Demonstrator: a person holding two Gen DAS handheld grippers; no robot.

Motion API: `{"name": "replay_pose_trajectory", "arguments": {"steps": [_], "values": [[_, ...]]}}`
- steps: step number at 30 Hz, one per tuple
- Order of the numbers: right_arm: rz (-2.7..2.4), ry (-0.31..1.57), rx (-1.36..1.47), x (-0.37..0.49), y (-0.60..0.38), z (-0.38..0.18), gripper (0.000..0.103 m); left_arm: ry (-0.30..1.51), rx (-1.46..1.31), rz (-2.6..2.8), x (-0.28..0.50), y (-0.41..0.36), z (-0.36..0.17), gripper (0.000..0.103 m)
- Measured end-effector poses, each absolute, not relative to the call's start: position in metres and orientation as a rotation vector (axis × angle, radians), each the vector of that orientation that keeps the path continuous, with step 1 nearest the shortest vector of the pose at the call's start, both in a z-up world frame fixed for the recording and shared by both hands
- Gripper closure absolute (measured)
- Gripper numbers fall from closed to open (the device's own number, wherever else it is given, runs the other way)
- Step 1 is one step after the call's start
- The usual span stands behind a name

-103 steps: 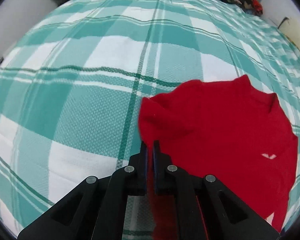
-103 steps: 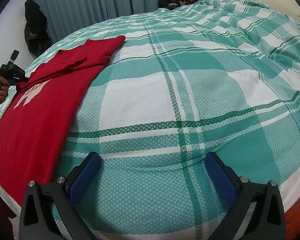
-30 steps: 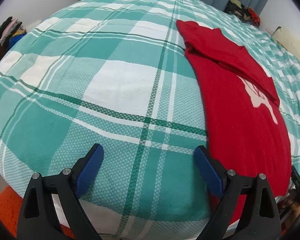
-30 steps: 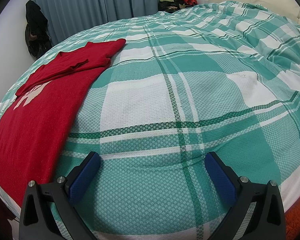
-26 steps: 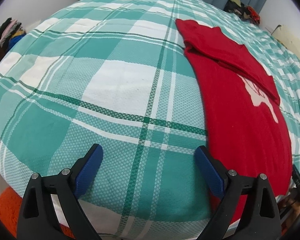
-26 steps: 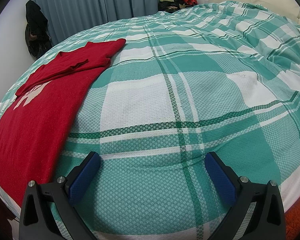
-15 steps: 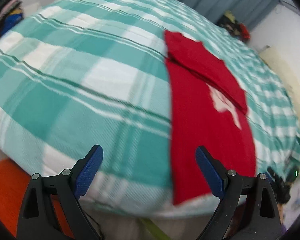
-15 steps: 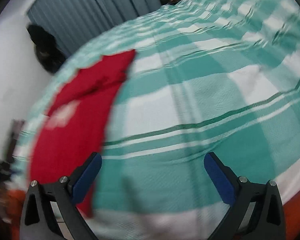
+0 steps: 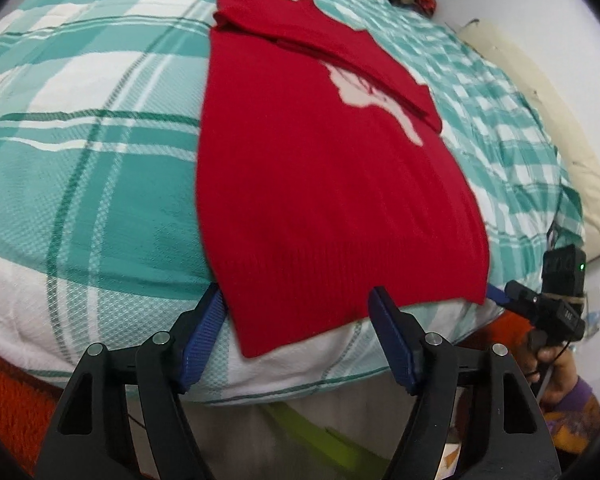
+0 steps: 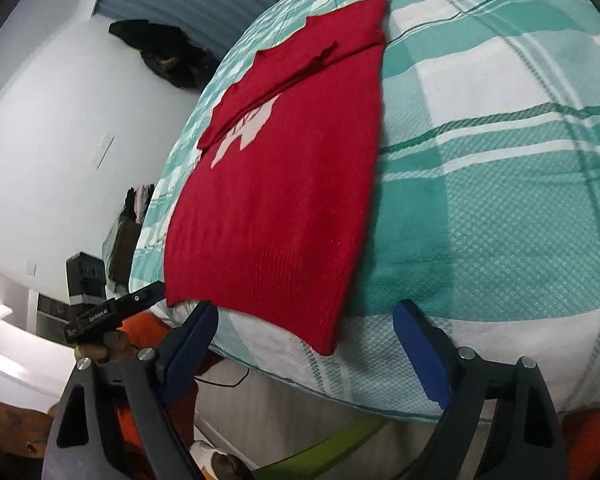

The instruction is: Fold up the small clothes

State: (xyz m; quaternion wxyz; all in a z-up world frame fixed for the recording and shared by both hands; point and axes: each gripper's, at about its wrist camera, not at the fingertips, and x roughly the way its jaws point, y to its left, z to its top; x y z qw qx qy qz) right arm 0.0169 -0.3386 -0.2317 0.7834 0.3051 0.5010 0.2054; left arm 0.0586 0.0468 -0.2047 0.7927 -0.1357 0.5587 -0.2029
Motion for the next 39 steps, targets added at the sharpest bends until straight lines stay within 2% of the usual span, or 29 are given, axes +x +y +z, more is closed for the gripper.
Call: {"name": "replay_pose_trajectory", "arguments": {"steps": [6, 7, 8, 9, 10, 11, 18, 21, 28, 35, 36, 37, 38, 39], "values": [[0.450, 1.101, 0.653, 0.016, -0.334, -0.242, 0.024, 1.207, -0.282, -0.413, 0.059, 0.043, -0.205, 0.031], [0.454, 1.106, 0.640, 0.015, -0.332, -0.241, 0.026, 1.210, -0.254, -0.395, 0.059, 0.041, -0.204, 0.038], [0.450, 1.116, 0.608, 0.015, -0.329, -0.241, 0.033, 1.211, -0.229, -0.374, 0.058, 0.039, -0.205, 0.051], [0.438, 1.121, 0.584, 0.015, -0.327, -0.241, 0.050, 1.212, -0.204, -0.348, 0.058, 0.038, -0.205, 0.062], [0.419, 1.131, 0.555, 0.016, -0.325, -0.241, 0.068, 1.222, -0.202, -0.333, 0.059, 0.039, -0.205, 0.088], [0.394, 1.145, 0.541, 0.017, -0.327, -0.242, 0.099, 1.235, -0.225, -0.331, 0.061, 0.041, -0.206, 0.097], [0.406, 1.018, 0.757, 0.018, -0.355, -0.216, 0.098, 1.229, -0.399, -0.402, 0.063, 0.059, -0.174, 0.099], [0.430, 0.930, 0.834, 0.038, -0.365, -0.196, 0.098, 1.195, -0.473, -0.442, 0.089, 0.061, -0.155, 0.099], [0.415, 0.832, 0.822, 0.157, -0.372, -0.163, 0.098, 1.112, -0.526, -0.434, 0.226, 0.049, -0.122, 0.099], [0.331, 0.820, 0.789, 0.315, -0.379, -0.166, 0.098, 1.094, -0.501, -0.342, 0.366, 0.029, -0.128, 0.097], [0.324, 0.823, 0.783, 0.327, -0.379, -0.167, 0.098, 1.101, -0.480, -0.327, 0.383, 0.025, -0.134, 0.096], [0.319, 0.834, 0.780, 0.350, -0.377, -0.173, 0.098, 1.121, -0.461, -0.298, 0.397, 0.024, -0.142, 0.090], [0.301, 0.847, 0.769, 0.362, -0.377, -0.177, 0.094, 1.143, -0.450, -0.263, 0.408, 0.026, -0.148, 0.070], [0.238, 0.863, 0.744, 0.376, -0.377, -0.183, 0.083, 1.172, -0.442, -0.222, 0.421, 0.027, -0.157, 0.057]]}}
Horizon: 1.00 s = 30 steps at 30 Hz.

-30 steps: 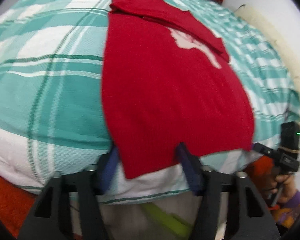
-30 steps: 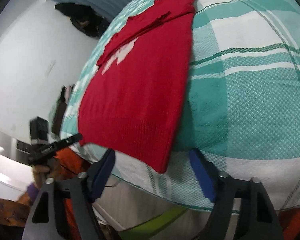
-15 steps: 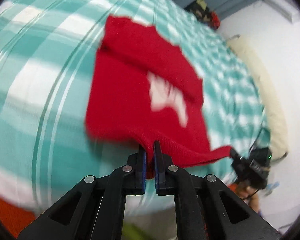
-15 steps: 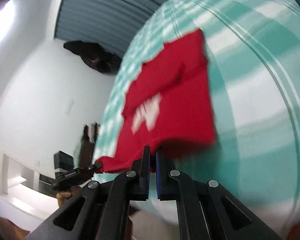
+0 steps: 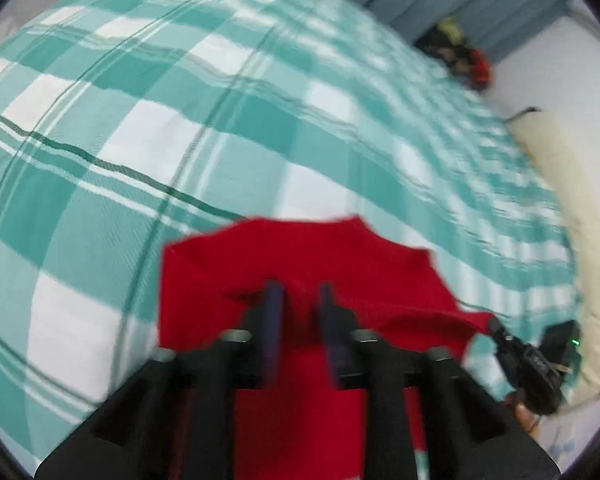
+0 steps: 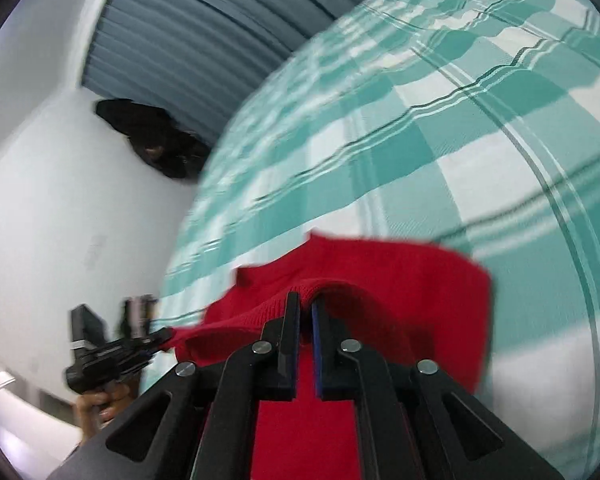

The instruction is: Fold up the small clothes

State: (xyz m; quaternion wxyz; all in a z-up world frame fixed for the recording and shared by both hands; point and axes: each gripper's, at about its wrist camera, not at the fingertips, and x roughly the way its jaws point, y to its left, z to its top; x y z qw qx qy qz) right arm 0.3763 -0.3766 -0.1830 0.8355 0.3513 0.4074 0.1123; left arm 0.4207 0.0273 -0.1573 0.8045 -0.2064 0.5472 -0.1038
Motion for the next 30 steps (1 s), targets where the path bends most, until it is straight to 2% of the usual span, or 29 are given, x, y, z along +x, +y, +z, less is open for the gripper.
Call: {"name": "replay_pose_trajectory", "arguments": {"steps": [1, 2, 3, 7, 11, 14, 17, 19, 20, 23, 25, 27, 30], "values": [[0.194, 0.867, 0.730, 0.381, -0.379, -0.184, 0.069, 1.186, -0.436, -0.194, 0.428, 0.031, -0.162, 0.037], [0.158, 0.868, 0.726, 0.389, -0.382, -0.187, 0.039, 1.179, -0.432, -0.160, 0.433, 0.037, -0.162, 0.033], [0.159, 0.843, 0.747, 0.391, -0.387, -0.186, 0.035, 1.157, -0.437, -0.136, 0.435, 0.045, -0.160, 0.032], [0.212, 0.755, 0.671, 0.372, -0.392, -0.161, 0.035, 1.041, -0.476, -0.090, 0.414, 0.076, -0.142, 0.026], [0.346, 0.816, 0.530, 0.363, -0.366, -0.152, 0.037, 0.965, -0.469, -0.246, 0.382, 0.069, -0.132, 0.026], [0.457, 0.901, 0.461, 0.362, -0.335, -0.162, 0.037, 1.090, -0.383, -0.495, 0.381, 0.024, -0.150, 0.025], [0.450, 1.034, 0.410, 0.379, -0.313, -0.194, 0.037, 1.169, -0.243, -0.377, 0.406, -0.001, -0.182, 0.025], [0.342, 1.071, 0.428, 0.389, -0.320, -0.216, 0.040, 1.192, -0.339, -0.258, 0.432, 0.015, -0.198, 0.031], [0.274, 1.064, 0.461, 0.390, -0.331, -0.222, 0.049, 1.184, -0.458, -0.192, 0.444, 0.036, -0.201, 0.033], [0.220, 0.970, 0.541, 0.371, -0.353, -0.202, 0.049, 1.128, -0.666, -0.126, 0.445, 0.077, -0.192, 0.030], [0.247, 0.893, 0.493, 0.343, -0.359, -0.176, 0.046, 1.094, -0.641, -0.148, 0.432, 0.090, -0.178, 0.026], [0.252, 0.848, 0.412, 0.315, -0.362, -0.161, 0.032, 1.082, -0.538, -0.149, 0.403, 0.100, -0.167, 0.023], [0.200, 0.833, 0.273, 0.257, -0.362, -0.155, 0.030, 1.078, -0.413, -0.146, 0.339, 0.110, -0.169, 0.021]]}}
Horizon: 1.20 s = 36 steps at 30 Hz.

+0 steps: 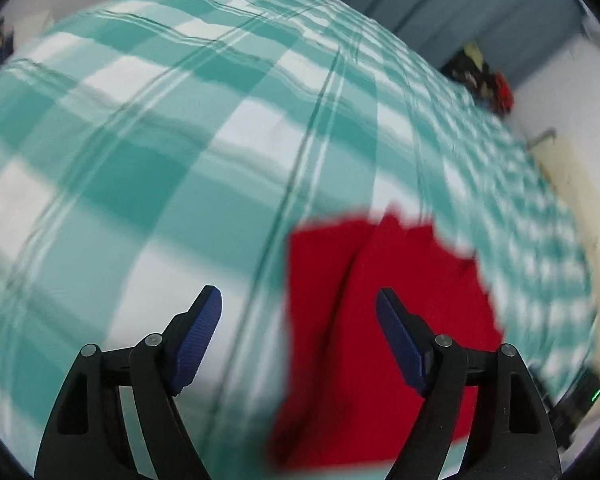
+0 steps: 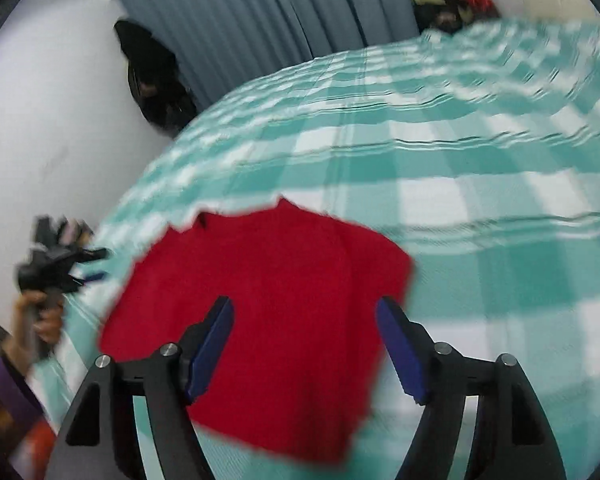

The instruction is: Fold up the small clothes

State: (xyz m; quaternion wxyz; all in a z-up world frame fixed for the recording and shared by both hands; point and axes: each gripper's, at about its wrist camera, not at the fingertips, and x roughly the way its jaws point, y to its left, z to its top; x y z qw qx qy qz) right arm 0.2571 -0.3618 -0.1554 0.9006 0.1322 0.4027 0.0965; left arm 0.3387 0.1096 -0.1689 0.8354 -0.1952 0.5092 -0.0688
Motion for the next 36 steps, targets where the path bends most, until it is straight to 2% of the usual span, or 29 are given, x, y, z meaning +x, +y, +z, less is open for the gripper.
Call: {"name": "replay_pose_trajectory", "arguments": {"steps": [4, 5, 7, 8, 11, 20, 22, 24, 28, 36], "values": [[0.085, 0.898, 0.165, 0.189, -0.364, -0.175, 0.029, 1.063, -0.153, -0.087, 0.247, 0.100, -0.180, 0.019], [0.049, 0.913, 0.158, 0.170, -0.364, -0.182, 0.026, 1.055, -0.113, -0.072, 0.232, 0.101, -0.184, 0.014], [-0.023, 0.925, 0.132, 0.142, -0.363, -0.192, 0.012, 1.038, -0.058, -0.040, 0.207, 0.094, -0.194, 0.005], [-0.073, 0.934, 0.099, 0.127, -0.361, -0.202, 0.004, 1.039, -0.039, -0.027, 0.202, 0.091, -0.204, 0.004], [-0.149, 1.001, 0.105, 0.117, -0.366, -0.236, 0.000, 1.014, -0.062, -0.005, 0.199, 0.095, -0.219, 0.000], [-0.149, 0.881, 0.128, 0.104, -0.371, -0.246, 0.000, 1.063, -0.092, -0.031, 0.205, 0.101, -0.223, 0.000], [-0.145, 0.875, 0.132, 0.103, -0.372, -0.246, 0.000, 1.112, -0.109, -0.019, 0.211, 0.102, -0.209, 0.003], [-0.140, 0.870, 0.134, 0.100, -0.369, -0.245, 0.000, 1.060, -0.231, -0.083, 0.217, 0.110, -0.185, 0.011], [-0.140, 0.857, 0.129, 0.098, -0.368, -0.246, 0.000, 1.016, -0.421, -0.273, 0.262, 0.112, -0.150, 0.010], [-0.143, 0.851, 0.122, 0.100, -0.367, -0.247, 0.000, 1.198, -0.328, -0.288, 0.359, 0.069, -0.213, 0.010]]}}
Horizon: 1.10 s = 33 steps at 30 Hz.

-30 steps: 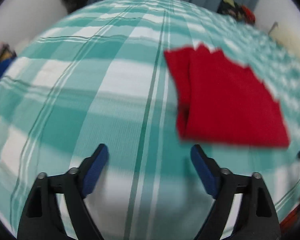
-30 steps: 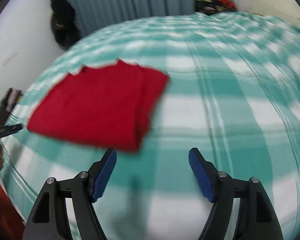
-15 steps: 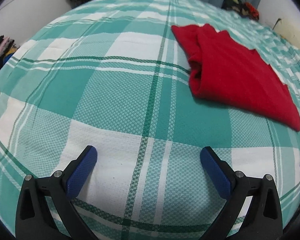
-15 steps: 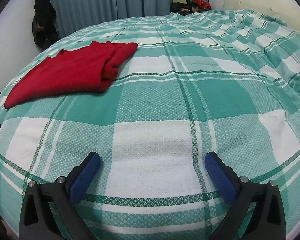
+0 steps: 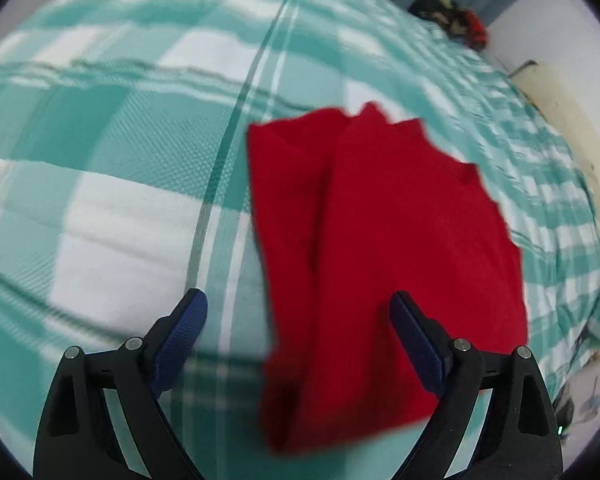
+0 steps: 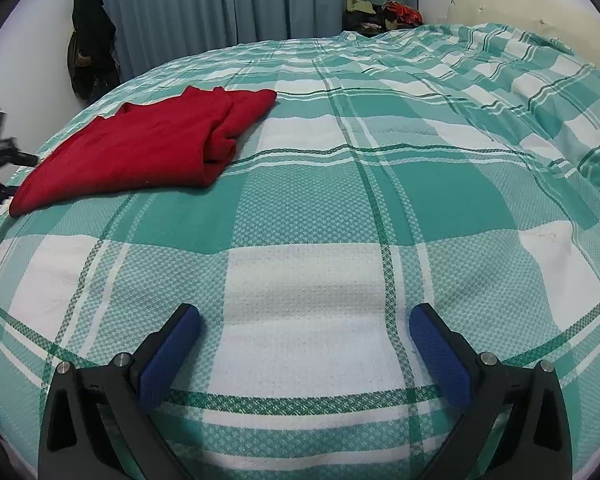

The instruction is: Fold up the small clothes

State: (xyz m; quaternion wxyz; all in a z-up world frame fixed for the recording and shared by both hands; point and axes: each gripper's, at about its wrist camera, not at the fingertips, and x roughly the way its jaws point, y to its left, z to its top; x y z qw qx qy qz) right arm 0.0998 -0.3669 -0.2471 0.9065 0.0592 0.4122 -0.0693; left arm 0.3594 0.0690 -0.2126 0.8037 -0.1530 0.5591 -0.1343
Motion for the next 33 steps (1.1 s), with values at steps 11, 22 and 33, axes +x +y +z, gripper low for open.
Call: {"name": "replay_pose_trajectory", "arguments": {"steps": [11, 22, 33], "values": [[-0.147, 0.838, 0.113, 0.102, -0.366, -0.250, 0.000, 1.228, -0.297, -0.229, 0.369, 0.034, -0.195, 0.093], [-0.145, 0.834, 0.116, 0.101, -0.366, -0.249, 0.000, 0.962, 0.117, -0.406, 0.309, -0.189, -0.072, 0.094], [-0.120, 0.849, 0.140, 0.100, -0.370, -0.248, 0.000, 1.056, 0.142, -0.587, 0.263, -0.263, -0.131, 0.029]]}}
